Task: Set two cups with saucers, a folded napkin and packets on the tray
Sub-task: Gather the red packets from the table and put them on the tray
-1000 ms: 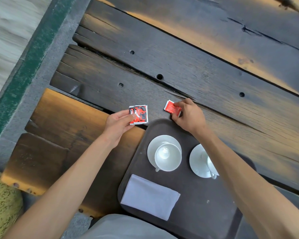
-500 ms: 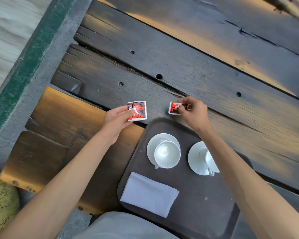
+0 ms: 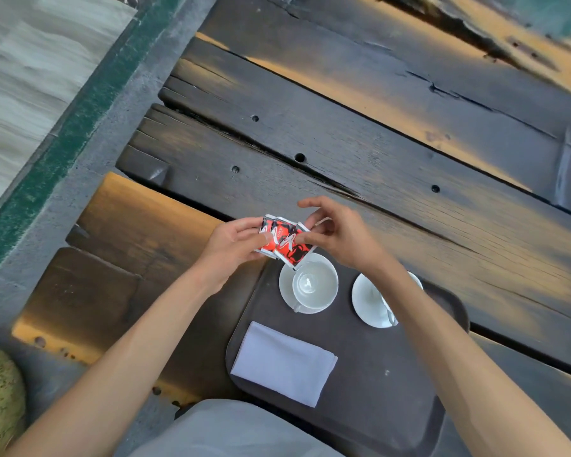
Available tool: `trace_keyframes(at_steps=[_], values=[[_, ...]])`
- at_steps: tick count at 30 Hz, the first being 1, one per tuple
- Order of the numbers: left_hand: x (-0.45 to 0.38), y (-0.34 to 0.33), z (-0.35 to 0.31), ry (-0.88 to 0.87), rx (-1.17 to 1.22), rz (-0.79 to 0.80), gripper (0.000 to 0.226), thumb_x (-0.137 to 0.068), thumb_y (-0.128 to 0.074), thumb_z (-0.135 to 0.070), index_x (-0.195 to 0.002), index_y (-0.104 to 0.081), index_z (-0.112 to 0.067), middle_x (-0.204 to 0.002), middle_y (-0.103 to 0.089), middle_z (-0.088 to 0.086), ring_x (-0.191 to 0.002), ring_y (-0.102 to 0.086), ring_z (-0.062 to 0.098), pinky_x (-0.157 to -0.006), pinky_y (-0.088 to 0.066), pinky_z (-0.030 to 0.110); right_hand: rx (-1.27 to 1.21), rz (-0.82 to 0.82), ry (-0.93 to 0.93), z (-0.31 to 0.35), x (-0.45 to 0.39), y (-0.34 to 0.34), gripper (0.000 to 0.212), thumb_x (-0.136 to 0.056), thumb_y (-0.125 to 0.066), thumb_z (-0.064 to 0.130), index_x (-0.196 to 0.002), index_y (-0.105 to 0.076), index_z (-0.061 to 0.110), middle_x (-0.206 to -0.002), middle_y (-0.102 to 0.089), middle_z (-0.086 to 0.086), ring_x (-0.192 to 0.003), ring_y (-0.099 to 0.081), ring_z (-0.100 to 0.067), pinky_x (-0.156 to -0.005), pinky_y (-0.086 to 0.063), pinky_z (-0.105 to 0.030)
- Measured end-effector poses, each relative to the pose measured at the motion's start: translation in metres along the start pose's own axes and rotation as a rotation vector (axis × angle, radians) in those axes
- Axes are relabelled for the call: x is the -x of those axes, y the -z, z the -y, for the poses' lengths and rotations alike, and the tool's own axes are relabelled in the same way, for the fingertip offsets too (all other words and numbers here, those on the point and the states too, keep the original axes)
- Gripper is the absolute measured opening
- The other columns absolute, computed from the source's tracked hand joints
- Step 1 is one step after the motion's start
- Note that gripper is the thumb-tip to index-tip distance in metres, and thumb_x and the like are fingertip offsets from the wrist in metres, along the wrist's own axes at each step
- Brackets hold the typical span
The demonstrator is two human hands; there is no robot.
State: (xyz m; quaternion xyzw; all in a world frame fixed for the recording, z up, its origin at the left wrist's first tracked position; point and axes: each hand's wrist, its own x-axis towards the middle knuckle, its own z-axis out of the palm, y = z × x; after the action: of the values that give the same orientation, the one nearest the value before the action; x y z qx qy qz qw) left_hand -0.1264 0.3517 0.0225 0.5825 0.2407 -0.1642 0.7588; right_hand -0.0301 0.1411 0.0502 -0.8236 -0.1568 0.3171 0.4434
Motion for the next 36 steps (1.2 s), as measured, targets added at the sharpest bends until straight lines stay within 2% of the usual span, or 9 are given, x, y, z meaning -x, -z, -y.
trace_keyframes(at_steps=[3, 7, 12, 18, 22, 26, 31, 34, 36], values=[[0.021, -0.003, 0.009, -0.004, 0.028, 0.068, 0.03, -0.09, -0.072, -0.013, -0.121, -0.071, -0.015, -0.112, -0.077, 0.009, -0.101, -0.074, 0.023, -0.083, -0.06, 0.03, 0.032, -0.057, -0.003, -0.001, 0.016, -0.007, 0.056, -0.075, -0.09, 0.024, -0.124, -0.062, 0.027, -0.087, -0.065, 0.012, -0.063, -0.061, 0.003, -0.069, -0.051, -0.014], [0.047, -0.013, 0.021, 0.009, 0.011, 0.122, 0.032, -0.087, -0.077, -0.016, -0.118, -0.073, -0.02, -0.113, -0.077, 0.009, -0.104, -0.074, 0.026, -0.084, -0.06, 0.03, 0.088, -0.093, -0.033, -0.008, 0.046, -0.015, 0.049, -0.078, -0.087, 0.034, -0.121, -0.065, 0.031, -0.096, -0.067, 0.016, -0.071, -0.06, 0.002, -0.075, -0.049, -0.015], [0.077, -0.043, 0.039, 0.04, -0.103, 0.151, 0.033, -0.083, -0.081, -0.025, -0.115, -0.072, -0.028, -0.108, -0.078, -0.001, -0.1, -0.075, 0.018, -0.077, -0.061, 0.026, -0.062, -0.127, -0.174, -0.032, 0.109, -0.032, 0.03, -0.087, -0.077, 0.04, -0.115, -0.069, 0.031, -0.1, -0.074, 0.01, -0.081, -0.069, -0.009, -0.073, -0.053, -0.017], [0.106, -0.098, 0.086, 0.138, -0.147, 0.211, 0.037, -0.082, -0.082, -0.021, -0.117, -0.069, -0.027, -0.107, -0.078, -0.007, -0.1, -0.074, 0.012, -0.073, -0.059, 0.022, -0.428, -0.197, -0.335, -0.077, 0.204, -0.042, 0.012, -0.092, -0.074, 0.029, -0.105, -0.074, 0.029, -0.093, -0.079, 0.002, -0.079, -0.071, -0.007, -0.068, -0.055, -0.019], [0.114, -0.144, 0.135, 0.206, -0.181, 0.183, 0.031, -0.08, -0.081, -0.018, -0.108, -0.072, -0.028, -0.102, -0.078, -0.004, -0.096, -0.074, 0.012, -0.071, -0.06, 0.025, -0.485, -0.32, -0.458, -0.125, 0.254, -0.047, 0.016, -0.095, -0.07, 0.013, -0.109, -0.072, 0.02, -0.091, -0.079, 0.0, -0.079, -0.072, -0.008, -0.065, -0.054, -0.019], [0.114, -0.19, 0.184, 0.283, -0.32, 0.18, 0.027, -0.083, -0.077, -0.008, -0.106, -0.07, -0.019, -0.1, -0.077, 0.002, -0.098, -0.072, 0.018, -0.081, -0.062, 0.035, -0.394, -0.384, -0.57, -0.173, 0.287, -0.054, 0.021, -0.095, -0.064, 0.003, -0.113, -0.069, 0.013, -0.098, -0.078, -0.007, -0.094, -0.074, -0.022, -0.083, -0.06, -0.034], [0.113, -0.224, 0.218, 0.277, -0.493, 0.147, 0.023, -0.08, -0.078, -0.007, -0.099, -0.072, -0.019, -0.092, -0.076, -0.003, -0.086, -0.072, 0.012, -0.062, -0.053, 0.013, -0.235, -0.445, -0.63, -0.209, 0.307, -0.059, 0.023, -0.094, -0.062, 0.008, -0.113, -0.07, 0.019, -0.097, -0.076, 0.004, -0.085, -0.069, -0.002, -0.068, -0.047, -0.004], [0.113, -0.23, 0.225, 0.228, -0.662, 0.133, 0.024, -0.082, -0.077, -0.011, -0.103, -0.071, -0.021, -0.09, -0.074, -0.011, -0.081, -0.072, 0.005, -0.071, -0.059, 0.019, -0.124, -0.415, -0.598, -0.216, 0.31, -0.062, 0.023, -0.095, -0.061, 0.015, -0.117, -0.069, 0.021, -0.102, -0.073, 0.005, -0.091, -0.069, -0.008, -0.079, -0.054, -0.022], [0.115, -0.231, 0.224, 0.15, -0.819, 0.119, 0.03, -0.084, -0.077, -0.016, -0.112, -0.069, -0.026, -0.093, -0.067, -0.016, -0.079, -0.067, 0.001, -0.068, -0.054, 0.012, 0.025, -0.377, -0.576, -0.216, 0.308, -0.063, 0.025, -0.096, -0.061, 0.019, -0.12, -0.068, 0.022, -0.112, -0.069, 0.005, -0.105, -0.063, -0.013, -0.089, -0.054, -0.033]])
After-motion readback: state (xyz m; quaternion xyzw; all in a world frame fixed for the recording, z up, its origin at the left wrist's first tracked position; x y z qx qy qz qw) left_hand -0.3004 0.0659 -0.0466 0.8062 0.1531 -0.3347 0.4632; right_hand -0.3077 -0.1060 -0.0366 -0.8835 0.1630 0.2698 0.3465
